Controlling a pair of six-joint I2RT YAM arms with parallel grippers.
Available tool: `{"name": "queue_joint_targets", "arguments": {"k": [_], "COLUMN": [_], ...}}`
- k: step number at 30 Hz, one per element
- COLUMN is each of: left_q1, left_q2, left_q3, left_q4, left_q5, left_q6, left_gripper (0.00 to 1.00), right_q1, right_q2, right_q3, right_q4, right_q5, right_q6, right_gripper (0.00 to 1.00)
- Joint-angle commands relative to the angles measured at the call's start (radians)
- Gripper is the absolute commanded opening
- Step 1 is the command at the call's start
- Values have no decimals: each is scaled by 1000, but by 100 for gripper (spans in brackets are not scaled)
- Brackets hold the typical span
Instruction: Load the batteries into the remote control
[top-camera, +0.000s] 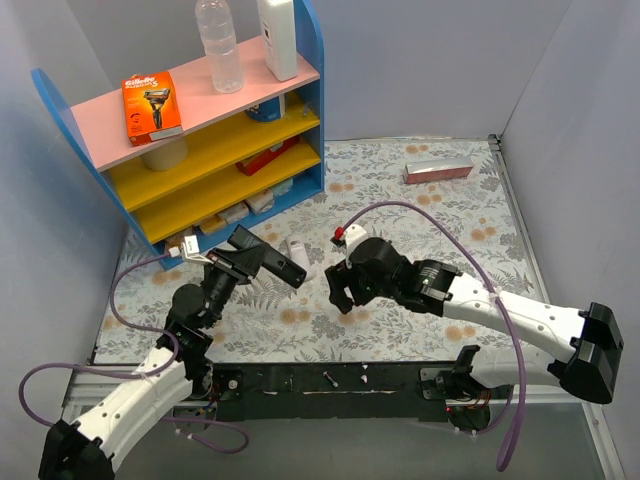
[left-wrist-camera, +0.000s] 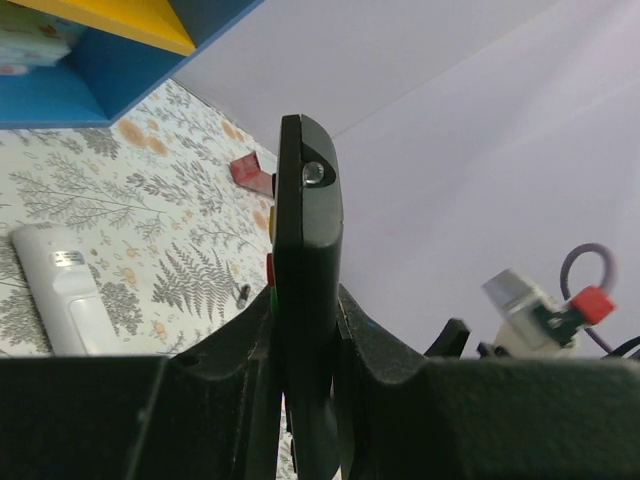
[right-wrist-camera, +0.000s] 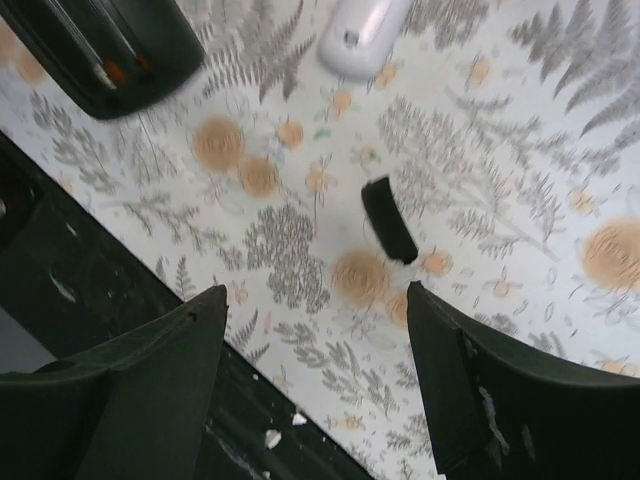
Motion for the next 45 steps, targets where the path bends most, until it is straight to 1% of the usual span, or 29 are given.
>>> {"name": "queue_joint_targets", "arguments": {"k": [1,2,4,5,6,8,9,10,11,12,14,18,21,26,27,28,30,32,36,38,40,41,42,44,45], "left_q1": [2,0,2,2,2,2,0,2,2,2,0,0,0,0,2,2,0,0,2,2,0,2,2,2,0], "left_q2": [-136,-182,-226,-258,-272,-295,-313,-322,-330,-341,-355,-382,-390,-362,-361,-359,-355,-353,-345,-338,-333,-333,-333,-329,-325], "left_q3": [21,37,57,78,86,103,115,119,124,129,130,126,130,153,156,158,159,162,153,146,135,133,132,127,123], "left_q4": [-246,-308,-371,-429,-456,-520,-534,-534,-580,-591,-617,-646,-666,-686,-686,-685,-686,-683,-672,-660,-651,-645,-640,-626,-619], "left_q5": [-78,-91,-105,-108,-110,-107,-99,-95,-95,-95,-101,-136,-156,-162,-164,-164,-161,-156,-136,-124,-116,-113,-110,-93,-82], "left_q6": [107,118,134,152,158,163,166,166,166,161,152,122,100,111,109,108,108,118,109,108,105,108,118,126,129], "left_gripper": [0,0,0,0,0,0,0,0,0,0,0,0,0,0,0,0,0,0,0,0,0,0,0,0,0], "right_q1": [78,102,169,195,221,276,289,315,324,342,359,402,430,452,456,459,461,461,462,461,461,461,461,461,446], "right_q2": [58,72,126,146,187,222,253,267,281,307,334,408,437,486,506,514,540,560,568,578,583,582,574,543,536], "right_q3": [-35,-41,-53,-53,-52,-44,-41,-30,-22,-16,-4,19,53,76,77,80,82,97,108,120,139,166,180,203,218], "right_q4": [-131,-131,-126,-123,-125,-132,-132,-132,-138,-139,-142,-154,-148,-146,-152,-155,-180,-212,-229,-243,-273,-293,-316,-338,-349], "right_q5": [-81,-84,-100,-98,-97,-95,-98,-104,-106,-109,-121,-130,-144,-146,-140,-121,-103,-64,-40,-28,-8,8,17,49,60], "right_q6": [86,99,151,169,190,246,258,267,284,292,315,336,330,335,338,346,356,370,369,360,344,332,298,240,178], "right_gripper": [79,78,77,75,72,70,69,65,63,60,57,50,48,45,41,39,36,35,23,21,17,13,3,1,1]}}
